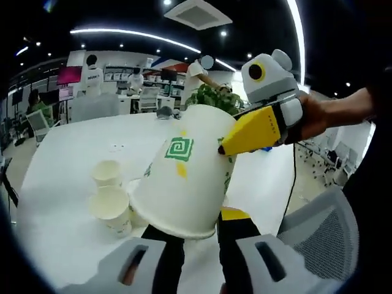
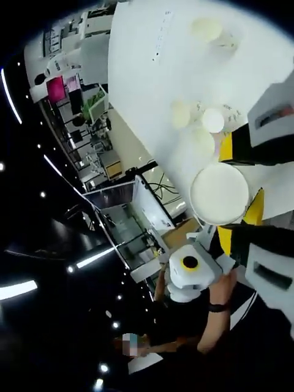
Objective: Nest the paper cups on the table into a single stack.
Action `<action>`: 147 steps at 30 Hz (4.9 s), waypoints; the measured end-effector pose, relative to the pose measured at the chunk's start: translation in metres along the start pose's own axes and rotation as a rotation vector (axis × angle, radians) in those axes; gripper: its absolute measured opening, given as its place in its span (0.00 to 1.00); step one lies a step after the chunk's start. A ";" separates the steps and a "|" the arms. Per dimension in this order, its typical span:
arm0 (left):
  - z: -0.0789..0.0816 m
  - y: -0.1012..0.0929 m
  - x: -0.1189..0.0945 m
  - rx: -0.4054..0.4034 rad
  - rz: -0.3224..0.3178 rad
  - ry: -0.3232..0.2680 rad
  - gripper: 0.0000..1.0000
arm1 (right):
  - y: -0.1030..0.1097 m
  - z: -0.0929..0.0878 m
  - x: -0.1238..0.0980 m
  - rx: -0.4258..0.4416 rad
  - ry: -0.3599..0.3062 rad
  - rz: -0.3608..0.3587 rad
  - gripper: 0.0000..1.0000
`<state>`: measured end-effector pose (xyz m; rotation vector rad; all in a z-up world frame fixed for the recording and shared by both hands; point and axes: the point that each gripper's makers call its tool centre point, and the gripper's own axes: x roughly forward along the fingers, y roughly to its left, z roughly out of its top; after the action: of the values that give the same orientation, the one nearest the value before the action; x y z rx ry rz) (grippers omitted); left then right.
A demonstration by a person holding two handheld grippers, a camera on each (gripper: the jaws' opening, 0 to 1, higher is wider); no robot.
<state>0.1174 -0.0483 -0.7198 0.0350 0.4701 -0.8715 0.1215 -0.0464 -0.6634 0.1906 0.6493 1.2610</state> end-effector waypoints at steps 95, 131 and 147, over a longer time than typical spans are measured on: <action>0.005 -0.031 0.040 0.288 -0.186 0.290 0.00 | -0.053 -0.089 -0.067 -0.131 0.085 -0.339 0.65; -0.003 -0.040 0.063 0.311 -0.168 0.385 0.00 | -0.057 -0.093 -0.070 -0.125 0.077 -0.358 0.68; -0.001 -0.042 0.068 0.319 -0.172 0.387 0.01 | -0.060 -0.093 -0.074 -0.115 0.075 -0.364 0.68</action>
<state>0.1233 -0.1249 -0.7415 0.4680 0.6982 -1.1082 0.1079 -0.1538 -0.7415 -0.0695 0.6406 0.9542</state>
